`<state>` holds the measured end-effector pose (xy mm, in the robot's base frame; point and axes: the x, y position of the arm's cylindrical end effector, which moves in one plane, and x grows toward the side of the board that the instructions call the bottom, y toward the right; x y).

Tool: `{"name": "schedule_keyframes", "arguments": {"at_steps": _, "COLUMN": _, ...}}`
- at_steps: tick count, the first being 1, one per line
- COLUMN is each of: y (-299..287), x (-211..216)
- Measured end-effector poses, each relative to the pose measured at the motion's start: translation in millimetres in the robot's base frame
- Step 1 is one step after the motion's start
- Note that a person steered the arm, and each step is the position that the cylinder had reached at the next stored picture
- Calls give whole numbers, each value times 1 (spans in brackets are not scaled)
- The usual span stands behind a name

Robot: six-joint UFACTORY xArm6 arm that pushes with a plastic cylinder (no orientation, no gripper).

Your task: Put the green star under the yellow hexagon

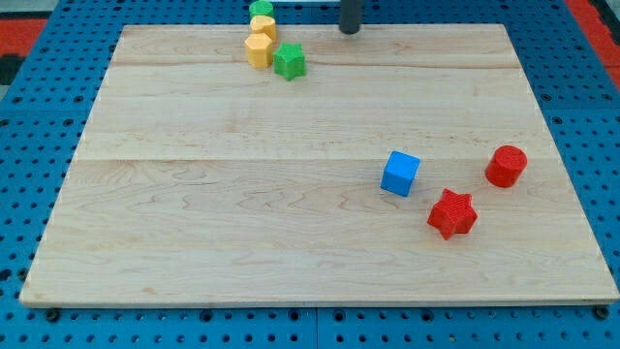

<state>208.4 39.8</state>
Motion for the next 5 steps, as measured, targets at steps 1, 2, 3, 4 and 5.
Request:
{"name": "schedule_keyframes", "arguments": {"at_steps": 1, "y": -33, "x": 29}}
{"name": "schedule_keyframes", "arguments": {"at_steps": 2, "y": -47, "x": 55}}
{"name": "schedule_keyframes", "arguments": {"at_steps": 3, "y": -47, "x": 87}}
{"name": "schedule_keyframes", "arguments": {"at_steps": 4, "y": -45, "x": 99}}
{"name": "schedule_keyframes", "arguments": {"at_steps": 5, "y": -47, "x": 98}}
